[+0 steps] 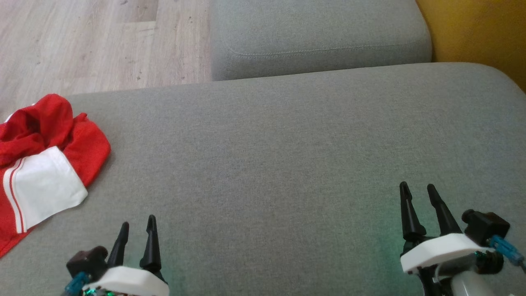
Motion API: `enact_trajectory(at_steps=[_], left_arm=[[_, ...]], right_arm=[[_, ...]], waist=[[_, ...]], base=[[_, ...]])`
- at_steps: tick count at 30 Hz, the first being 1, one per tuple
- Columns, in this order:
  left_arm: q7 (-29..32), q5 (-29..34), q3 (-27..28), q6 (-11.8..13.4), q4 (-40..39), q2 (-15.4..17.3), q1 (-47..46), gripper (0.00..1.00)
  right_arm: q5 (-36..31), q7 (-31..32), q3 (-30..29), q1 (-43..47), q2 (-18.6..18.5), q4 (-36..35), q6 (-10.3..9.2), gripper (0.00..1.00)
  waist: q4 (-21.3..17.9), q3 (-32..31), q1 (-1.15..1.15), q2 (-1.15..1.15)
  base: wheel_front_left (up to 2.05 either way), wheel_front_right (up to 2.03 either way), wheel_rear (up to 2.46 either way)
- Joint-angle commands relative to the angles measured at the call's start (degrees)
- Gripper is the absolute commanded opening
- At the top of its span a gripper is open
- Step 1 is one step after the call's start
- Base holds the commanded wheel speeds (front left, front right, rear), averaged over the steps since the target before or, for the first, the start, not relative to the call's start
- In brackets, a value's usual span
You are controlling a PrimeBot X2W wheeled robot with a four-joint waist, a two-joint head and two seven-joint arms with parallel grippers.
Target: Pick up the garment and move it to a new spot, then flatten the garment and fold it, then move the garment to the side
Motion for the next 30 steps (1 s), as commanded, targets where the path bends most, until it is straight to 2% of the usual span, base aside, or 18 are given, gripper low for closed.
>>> enact_trajectory(at_steps=[1, 16, 30], left_arm=[[-0.98, 2.16, 0.85, 0.54, -1.17, 1.46, -3.15, 1.0], [-3.68, 11.58, -0.61, 1.42, 0.23, 2.21, -2.76, 1.0], [-5.86, 17.51, -0.66, 1.45, 2.44, 2.14, -2.47, 1.0]], right_arm=[[-2.19, -1.11, 1.38, -2.59, -1.06, -1.56, -0.03, 1.0], [-9.36, -3.82, 2.9, -2.02, -1.53, -1.38, -0.03, 1.0], [-13.6, -6.02, 2.29, -1.6, -1.6, 0.83, -0.04, 1.0]], waist=[[0.04, -0.01, 0.0, 0.0], [0.05, -0.31, 0.0, 0.0], [0.27, -0.53, 0.0, 0.0]], base=[[0.0, 0.0, 0.0], [0.0, 0.0, 0.0], [0.0, 0.0, 0.0]])
